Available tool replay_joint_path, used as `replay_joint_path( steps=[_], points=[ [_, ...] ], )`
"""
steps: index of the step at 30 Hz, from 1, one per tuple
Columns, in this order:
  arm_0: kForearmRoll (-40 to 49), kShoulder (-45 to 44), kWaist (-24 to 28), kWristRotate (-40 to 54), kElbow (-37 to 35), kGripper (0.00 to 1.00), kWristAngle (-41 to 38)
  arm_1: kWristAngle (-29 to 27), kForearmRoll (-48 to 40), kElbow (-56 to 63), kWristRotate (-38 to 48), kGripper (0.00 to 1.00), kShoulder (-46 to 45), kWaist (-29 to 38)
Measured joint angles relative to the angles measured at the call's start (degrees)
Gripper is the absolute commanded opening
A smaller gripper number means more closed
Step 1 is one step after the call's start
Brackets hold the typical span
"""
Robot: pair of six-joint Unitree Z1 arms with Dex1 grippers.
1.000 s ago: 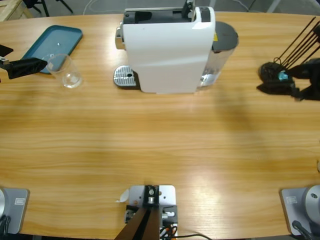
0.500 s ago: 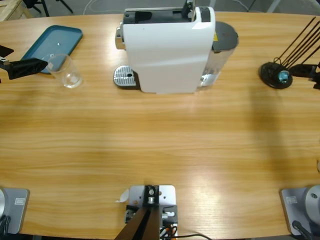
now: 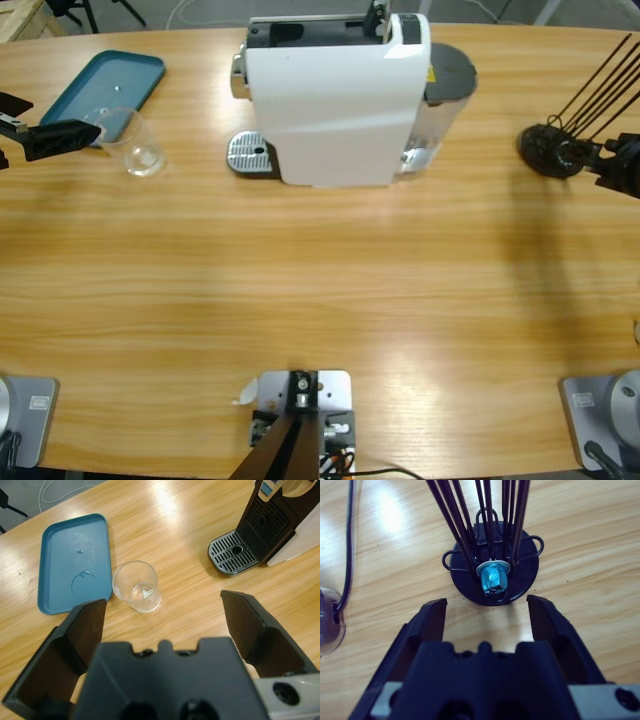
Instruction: Pour coffee
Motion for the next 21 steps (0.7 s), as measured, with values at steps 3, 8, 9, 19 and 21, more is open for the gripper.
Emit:
replay_joint_path(
  steps=[3, 8, 9, 19, 21],
  points=[
    [0.0, 0.0, 0.0, 0.0, 0.0, 0.982, 0.0, 0.0, -1.3, 0.0, 0.0, 0.678, 0.9, 0.0],
    [0.0, 0.0, 0.0, 0.0, 0.0, 0.982, 0.0, 0.0, -2.5, 0.0, 0.0, 0.678, 2.7, 0.0],
    [0.0, 0.0, 0.0, 0.0, 0.0, 0.982, 0.0, 0.0, -2.6, 0.0, 0.0, 0.678, 2.9, -0.2],
    [0.0, 0.0, 0.0, 0.0, 0.0, 0.977, 0.0, -0.6, -3.5, 0.0, 0.0, 0.683, 5.0, -2.2],
    [0.0, 0.0, 0.0, 0.0, 0.0, 0.977, 0.0, -0.6, -3.7, 0.0, 0.0, 0.683, 5.1, -2.4]
  ],
)
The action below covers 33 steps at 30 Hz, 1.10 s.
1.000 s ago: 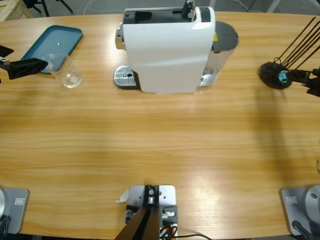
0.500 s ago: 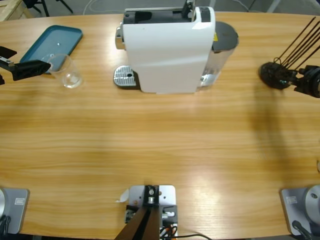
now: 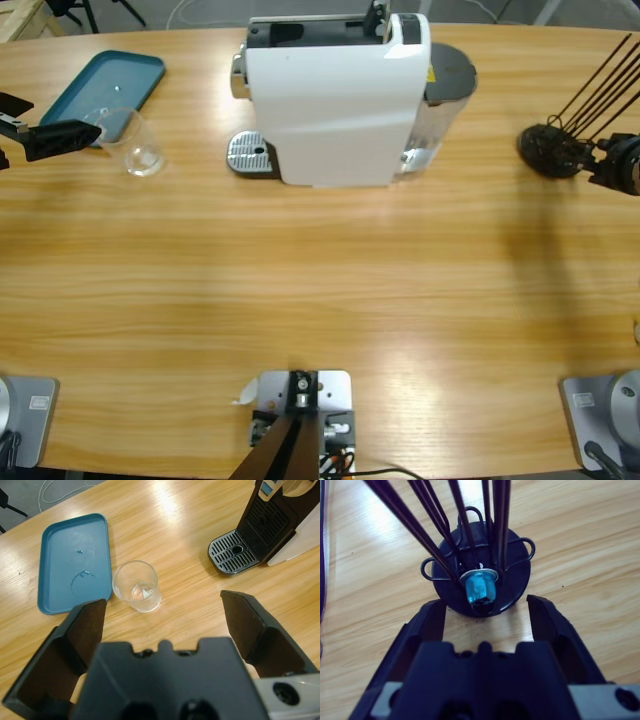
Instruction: Pour coffee
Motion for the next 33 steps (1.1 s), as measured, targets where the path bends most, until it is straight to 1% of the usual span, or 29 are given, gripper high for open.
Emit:
replay_joint_path(
  steps=[33],
  points=[
    [0.0, 0.7, 0.0, 0.0, 0.0, 0.959, 0.0, 0.0, -3.5, 0.0, -0.1, 0.683, 4.7, -1.5]
  ],
)
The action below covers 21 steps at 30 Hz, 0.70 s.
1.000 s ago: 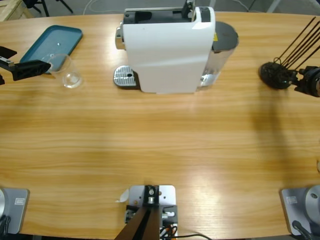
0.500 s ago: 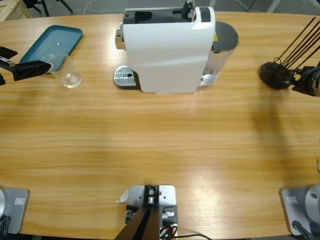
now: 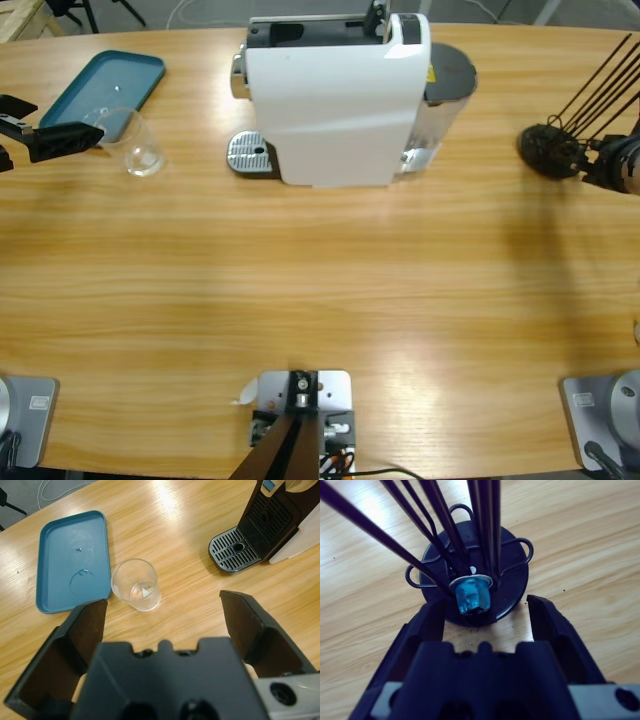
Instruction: Pour coffee
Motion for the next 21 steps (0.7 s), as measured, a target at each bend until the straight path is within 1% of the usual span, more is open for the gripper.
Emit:
replay_joint_path(
  steps=[4, 5, 7, 8, 9, 10, 12, 21],
  points=[
    [0.0, 0.2, 0.0, 0.0, 0.0, 0.959, 0.0, 0.0, -0.6, 0.0, 0.0, 0.678, 0.5, -0.3],
    [0.0, 0.3, 0.0, 0.0, 0.0, 0.959, 0.0, 0.0, -0.7, 0.0, 0.0, 0.642, 0.6, -0.4],
    [0.0, 0.7, 0.0, 0.0, 0.0, 0.959, 0.0, 0.0, -0.7, 0.0, 0.0, 0.514, 0.6, -0.7],
    [0.0, 0.8, 0.0, 0.0, 0.0, 0.959, 0.0, 0.0, -0.7, 0.0, 0.0, 0.421, 0.6, -0.9],
    [0.0, 0.9, 0.0, 0.0, 0.0, 0.959, 0.0, 0.0, -0.7, 0.0, 0.0, 0.227, 0.6, -1.0],
    [0.0, 0.9, 0.0, 0.0, 0.0, 0.959, 0.0, 0.0, -0.7, 0.0, 0.0, 0.128, 0.6, -1.1],
    [0.0, 1.0, 0.0, 0.0, 0.0, 0.954, 0.0, 0.0, -0.7, 0.0, -0.1, 0.003, 0.6, -1.1],
    [0.0, 1.0, 0.0, 0.0, 0.0, 0.954, 0.0, 0.7, -1.1, 0.1, -2.5, 0.0, 0.7, -1.1]
  ],
)
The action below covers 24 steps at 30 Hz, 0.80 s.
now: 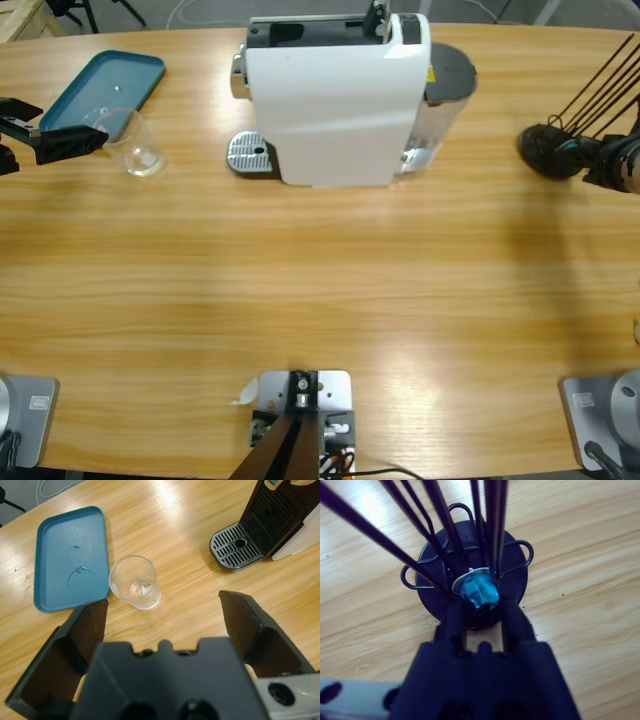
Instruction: Pour coffee
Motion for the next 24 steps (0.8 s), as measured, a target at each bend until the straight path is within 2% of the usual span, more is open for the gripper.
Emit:
replay_joint_path(
  steps=[17, 24],
  points=[
    [0.0, 0.4, 0.0, 0.0, 0.0, 0.95, -0.2, 0.0, -0.8, 1.0, -1.9, 0.0, 0.0, 0.0],
    [0.0, 0.4, 0.0, 0.0, 0.0, 0.944, -0.3, 0.0, 1.6, 1.2, -1.9, 0.0, -5.6, 1.8]
  ],
)
